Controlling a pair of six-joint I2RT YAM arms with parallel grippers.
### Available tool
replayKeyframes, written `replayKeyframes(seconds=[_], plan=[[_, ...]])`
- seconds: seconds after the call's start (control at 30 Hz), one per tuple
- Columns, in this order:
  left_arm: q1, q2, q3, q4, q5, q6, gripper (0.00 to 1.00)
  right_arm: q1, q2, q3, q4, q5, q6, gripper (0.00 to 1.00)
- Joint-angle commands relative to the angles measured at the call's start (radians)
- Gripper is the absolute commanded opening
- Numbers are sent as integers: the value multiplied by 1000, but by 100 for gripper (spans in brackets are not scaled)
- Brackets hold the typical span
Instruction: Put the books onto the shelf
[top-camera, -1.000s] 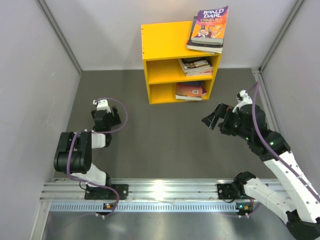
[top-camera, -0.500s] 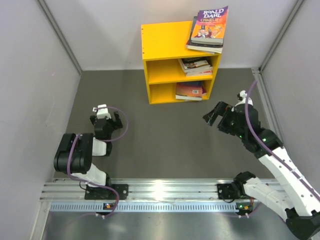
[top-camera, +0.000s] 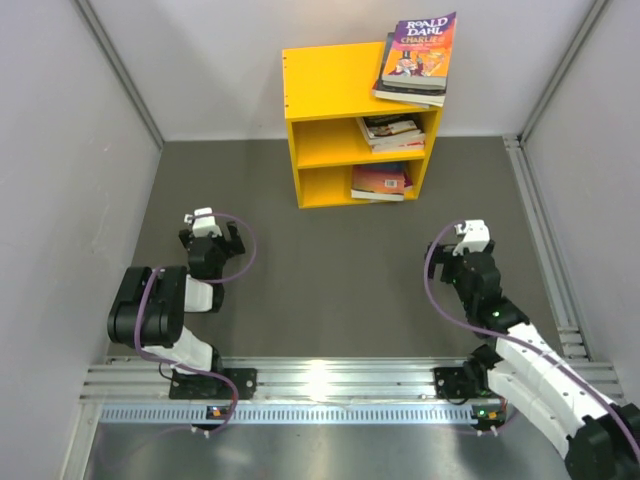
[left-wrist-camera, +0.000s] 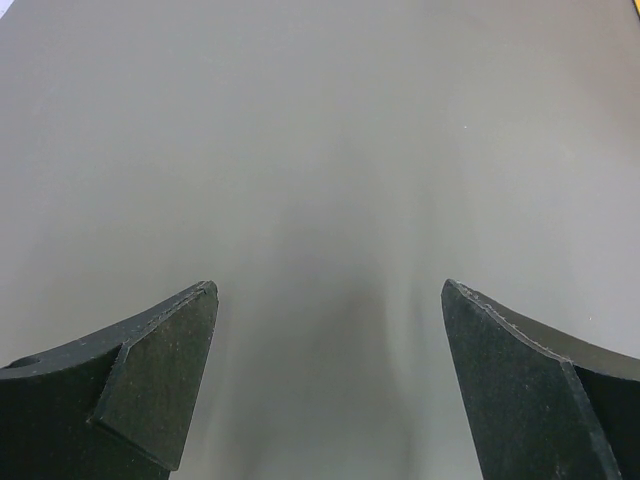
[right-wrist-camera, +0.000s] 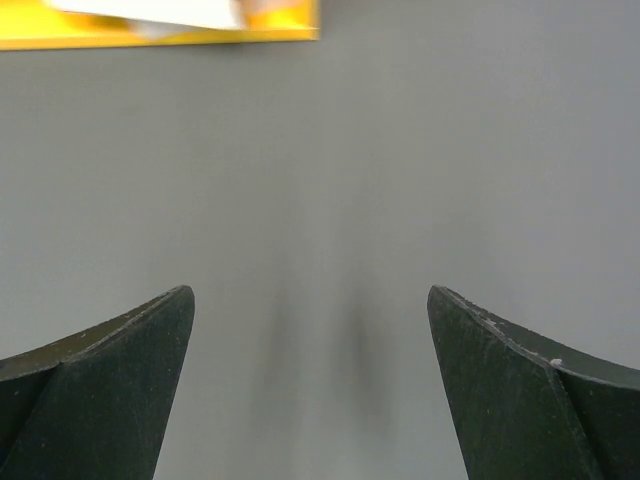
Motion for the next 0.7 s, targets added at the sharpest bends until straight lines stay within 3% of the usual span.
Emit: replayKeyframes(seconds=[0.0,0.23,0.3,0.53,0.57,0.67], plan=[[-1,-6,0,73,-5,6,99,-124,13,-88,362,-15,-82,100],[-2,-6,0,74,-5,6,99,-351,201,-203,649,-65,11,100],[-2,-6,0,76,-6,6,99,-377,255,-180,659,-41,28,100],[-2,-5,0,76,-6,6,99,-434,510,-174,1016,-29,70,100],[-2,-5,0,76,-6,8,99,-436,521,-113,926,-24,54,100],[-2,-6,0,77,-6,6,99,-446,611,-91,1063,-123,-45,100]])
